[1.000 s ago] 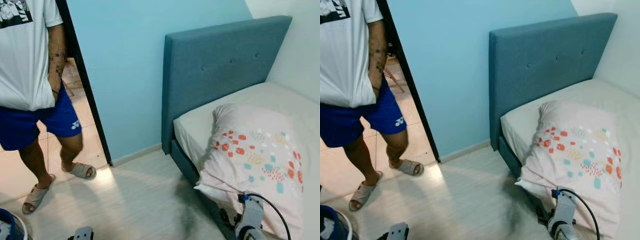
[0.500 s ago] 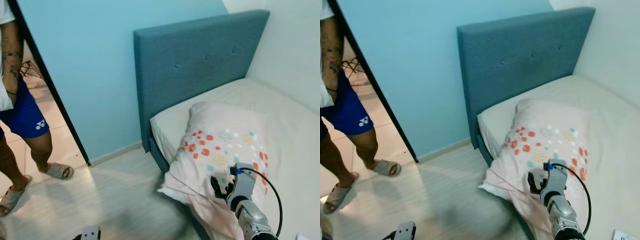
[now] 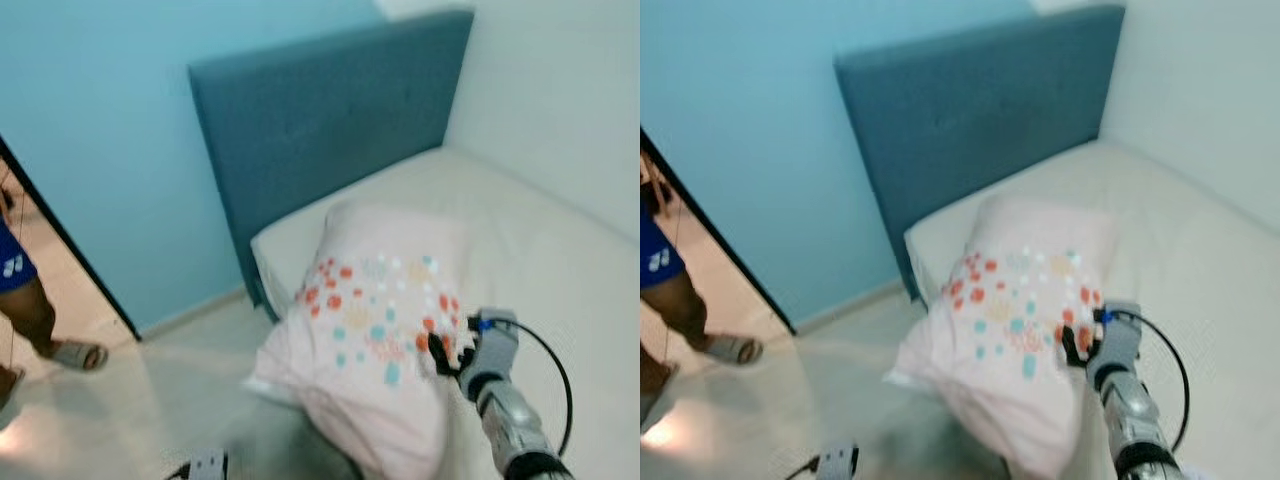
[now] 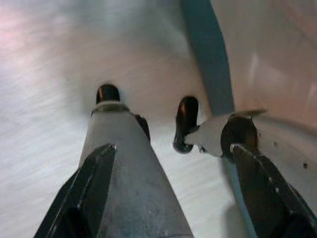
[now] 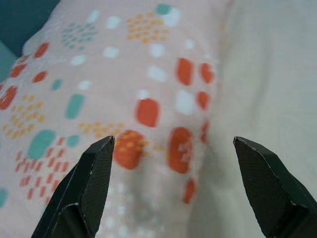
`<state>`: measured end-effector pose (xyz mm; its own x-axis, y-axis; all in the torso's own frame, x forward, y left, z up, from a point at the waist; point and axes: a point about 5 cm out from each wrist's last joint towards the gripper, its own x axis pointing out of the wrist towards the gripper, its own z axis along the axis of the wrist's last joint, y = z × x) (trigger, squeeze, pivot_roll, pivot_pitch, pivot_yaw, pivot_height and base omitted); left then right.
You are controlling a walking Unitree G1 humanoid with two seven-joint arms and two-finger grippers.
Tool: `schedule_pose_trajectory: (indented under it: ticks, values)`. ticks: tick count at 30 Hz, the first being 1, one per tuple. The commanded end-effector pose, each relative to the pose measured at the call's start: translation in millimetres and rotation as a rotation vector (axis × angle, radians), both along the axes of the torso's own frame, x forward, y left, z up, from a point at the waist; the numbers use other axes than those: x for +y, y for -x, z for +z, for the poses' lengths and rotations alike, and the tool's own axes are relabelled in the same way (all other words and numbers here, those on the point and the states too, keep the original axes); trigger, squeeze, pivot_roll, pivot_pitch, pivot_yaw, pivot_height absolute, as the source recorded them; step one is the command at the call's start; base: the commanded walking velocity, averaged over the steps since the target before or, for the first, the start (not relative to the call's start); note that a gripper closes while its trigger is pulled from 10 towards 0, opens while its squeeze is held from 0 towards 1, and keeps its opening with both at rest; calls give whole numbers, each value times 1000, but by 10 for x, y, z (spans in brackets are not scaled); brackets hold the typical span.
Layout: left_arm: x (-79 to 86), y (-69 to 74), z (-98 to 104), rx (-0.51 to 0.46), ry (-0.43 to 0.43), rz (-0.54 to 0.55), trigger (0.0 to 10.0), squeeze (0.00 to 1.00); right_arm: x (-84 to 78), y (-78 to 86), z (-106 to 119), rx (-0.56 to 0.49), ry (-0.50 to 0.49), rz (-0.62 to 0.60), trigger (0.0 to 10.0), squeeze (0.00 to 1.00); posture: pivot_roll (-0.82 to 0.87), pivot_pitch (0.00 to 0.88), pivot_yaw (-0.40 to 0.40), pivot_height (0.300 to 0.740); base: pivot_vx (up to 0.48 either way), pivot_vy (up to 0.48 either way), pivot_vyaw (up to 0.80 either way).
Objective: Clean up the room
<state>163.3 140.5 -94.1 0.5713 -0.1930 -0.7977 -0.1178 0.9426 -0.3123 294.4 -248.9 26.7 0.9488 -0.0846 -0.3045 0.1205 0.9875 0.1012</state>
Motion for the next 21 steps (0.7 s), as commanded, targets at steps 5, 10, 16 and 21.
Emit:
schedule_pose_trajectory:
  ticks: [5,10,16,21]
  values:
    - [643,-142,131,-83,-73,94,10000,0,-79,28,-17,-8,-105,-75,10000,0,-100,92,13,740,0,0,0]
    - [702,-270,209,-134,-100,93,10000,0,-189,51,-14,0,-144,-128,10000,0,-95,91,9,740,0,0,0]
    - [605,-412,269,-177,-90,81,10000,0,-266,189,-151,46,-252,-209,10000,0,-100,92,14,740,0,0,0]
    - [581,-473,301,-205,-91,98,10000,0,-393,300,-202,47,-335,-286,10000,0,-96,95,11,740,0,0,0]
